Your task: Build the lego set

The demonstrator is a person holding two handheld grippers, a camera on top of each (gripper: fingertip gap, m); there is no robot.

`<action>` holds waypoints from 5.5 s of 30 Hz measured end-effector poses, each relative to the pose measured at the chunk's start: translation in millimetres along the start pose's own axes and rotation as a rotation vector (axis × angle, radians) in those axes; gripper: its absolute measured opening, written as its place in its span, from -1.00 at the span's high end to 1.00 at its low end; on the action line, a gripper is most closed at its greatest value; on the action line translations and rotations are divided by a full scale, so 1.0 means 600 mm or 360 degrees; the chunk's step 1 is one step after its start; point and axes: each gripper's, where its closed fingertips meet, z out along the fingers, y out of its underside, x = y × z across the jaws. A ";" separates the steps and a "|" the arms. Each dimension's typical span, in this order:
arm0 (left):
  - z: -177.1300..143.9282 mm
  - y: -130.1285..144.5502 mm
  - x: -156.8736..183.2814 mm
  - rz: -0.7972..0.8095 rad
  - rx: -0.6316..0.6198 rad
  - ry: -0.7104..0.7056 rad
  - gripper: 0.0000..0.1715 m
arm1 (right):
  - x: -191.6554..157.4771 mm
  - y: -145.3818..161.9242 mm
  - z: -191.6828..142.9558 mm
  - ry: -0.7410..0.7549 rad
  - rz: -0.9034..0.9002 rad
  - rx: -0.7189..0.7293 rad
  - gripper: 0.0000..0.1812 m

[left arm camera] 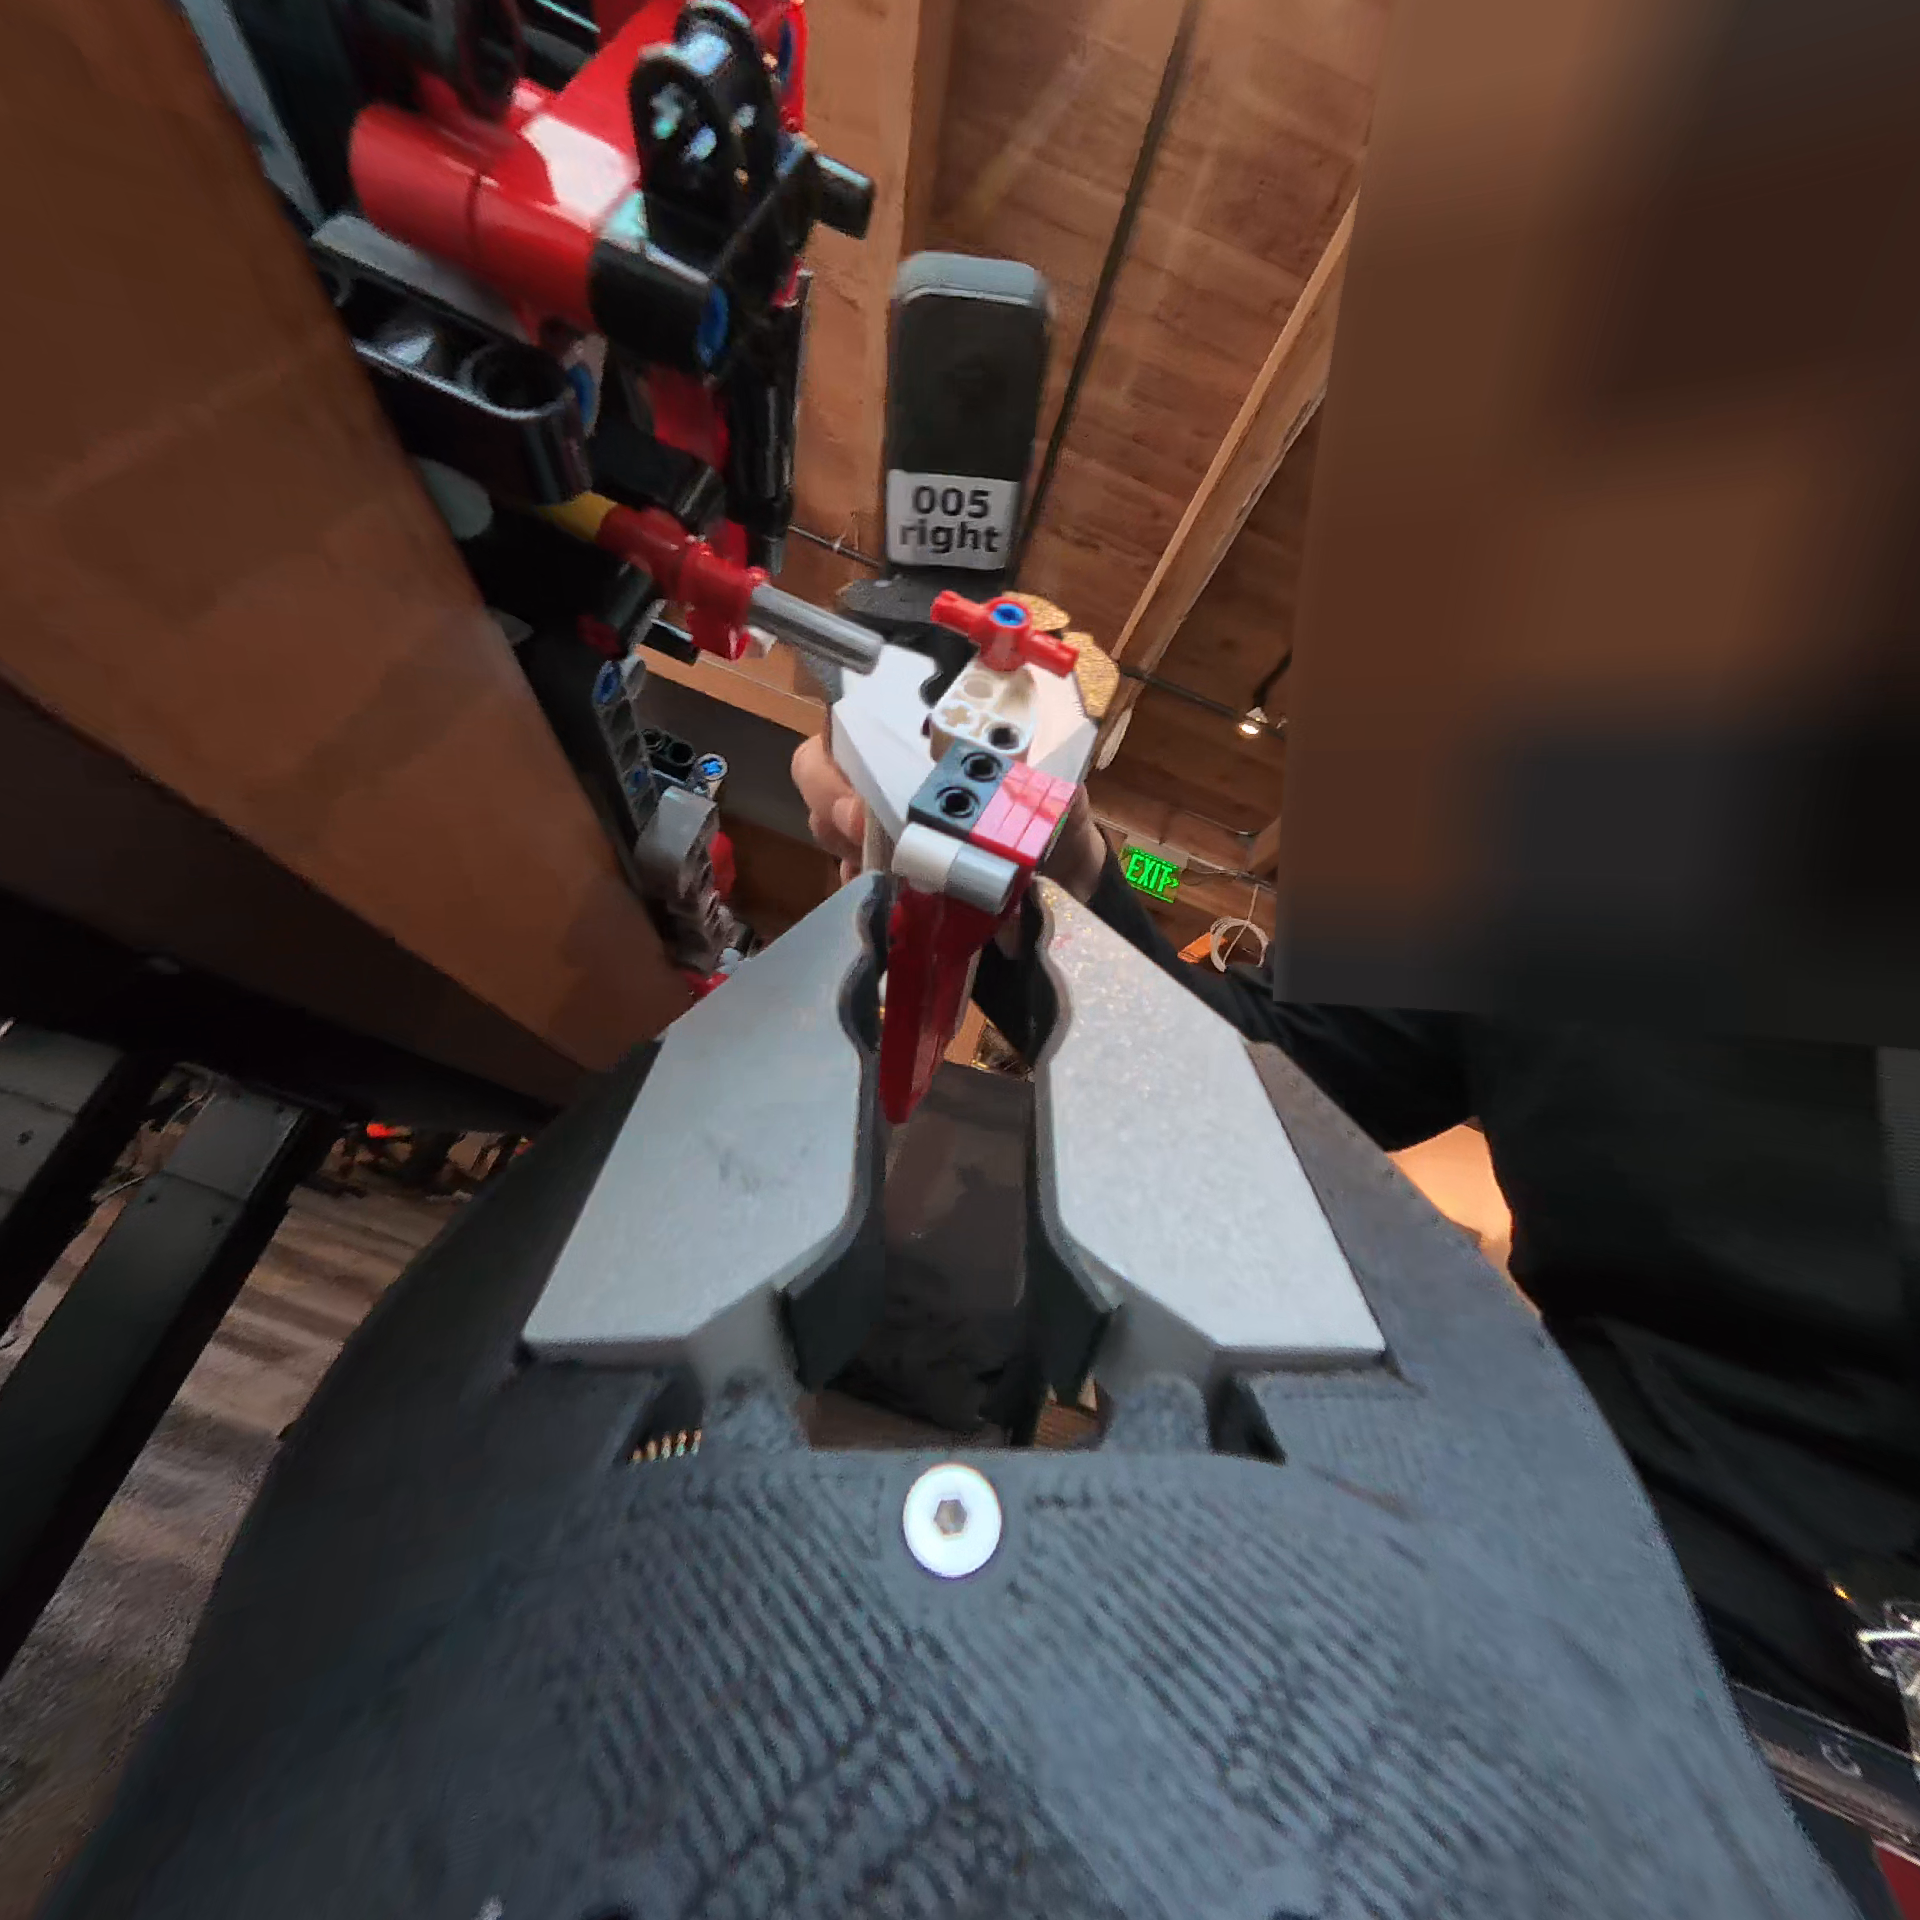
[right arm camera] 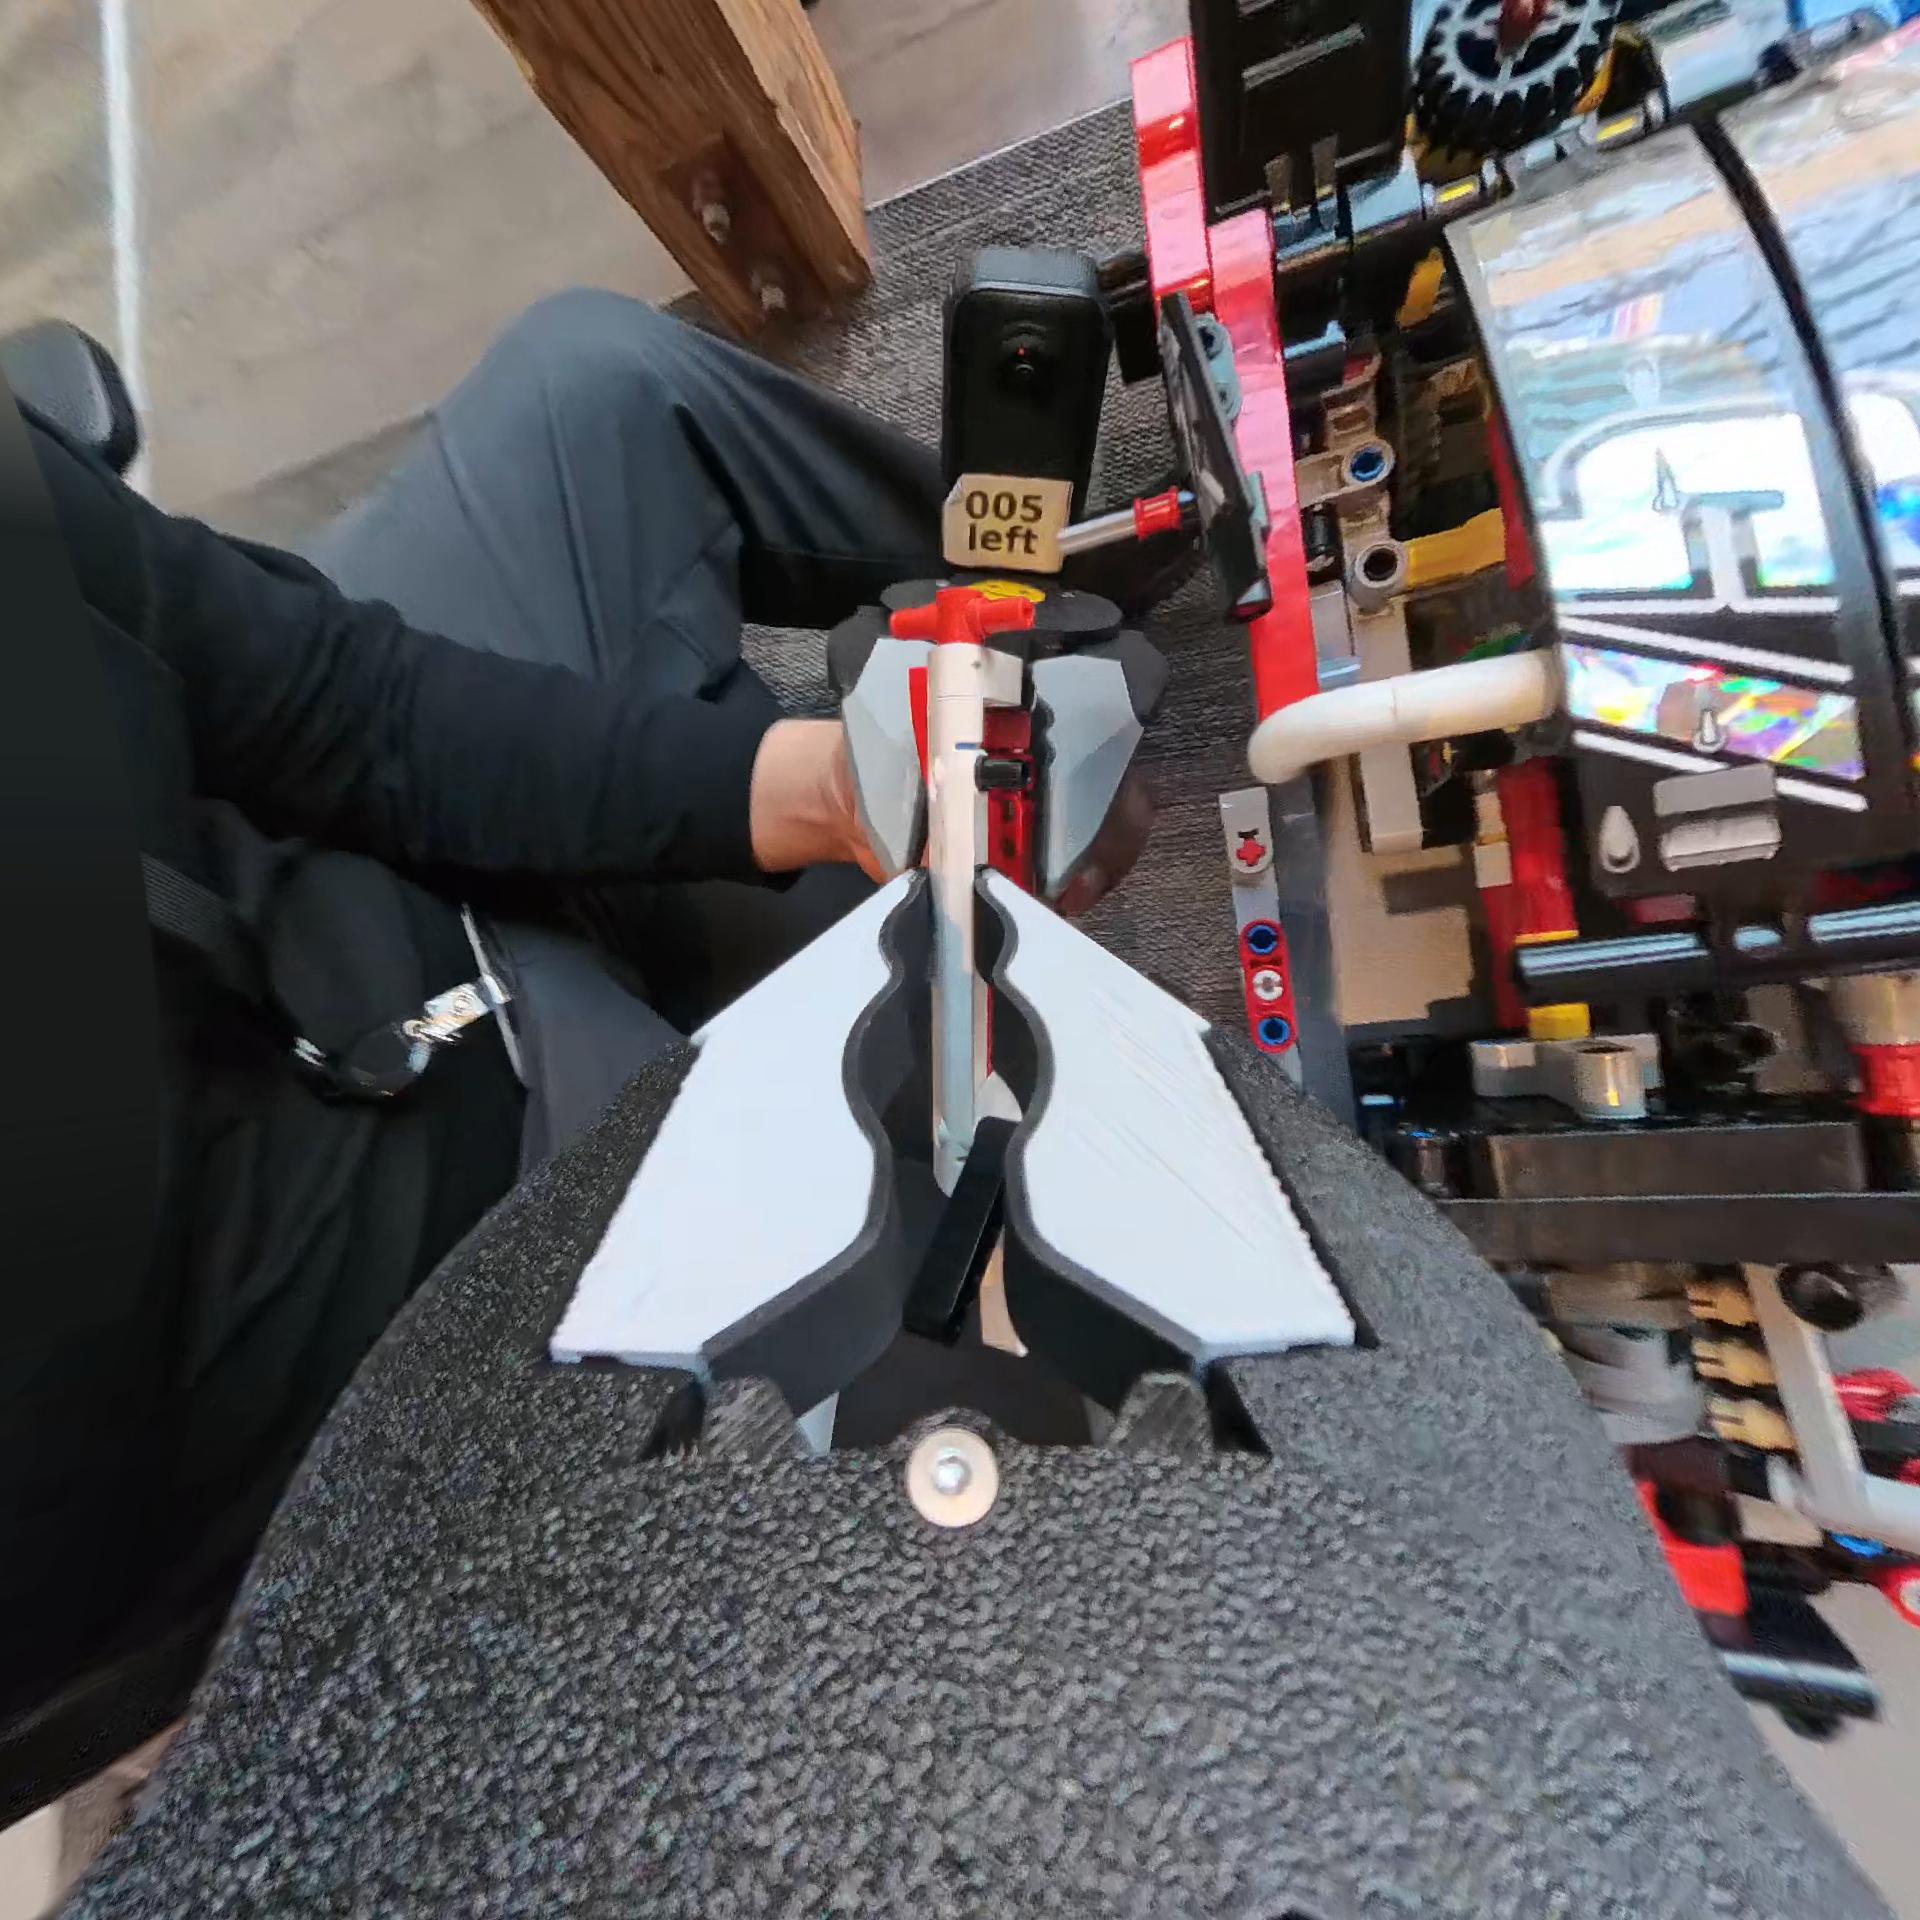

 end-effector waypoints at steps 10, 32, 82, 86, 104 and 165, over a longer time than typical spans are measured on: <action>0.013 -0.020 -0.001 -0.0118 0.0352 0.0066 0.82 | 0.009 -0.018 -0.010 -0.0015 0.0121 0.0019 0.93; -0.006 -0.026 -0.023 0.0164 0.0482 0.0099 0.90 | 0.037 -0.088 -0.044 0.0361 -0.0400 0.0077 0.67; -0.022 -0.017 -0.002 0.0436 0.0457 0.0367 0.89 | 0.048 -0.084 0.018 0.0417 -0.0290 -0.0147 0.60; -0.016 -0.009 -0.001 0.0458 0.0364 0.0370 0.89 | 0.049 -0.076 0.007 0.0454 -0.0307 -0.0140 0.58; -0.012 -0.008 -0.004 0.0494 0.0355 0.0389 0.89 | 0.046 -0.072 -0.005 0.0413 -0.0344 -0.0204 0.52; 0.002 -0.013 -0.020 0.0527 0.0525 0.0388 0.89 | 0.058 -0.044 -0.065 0.0780 -0.0528 -0.0113 0.58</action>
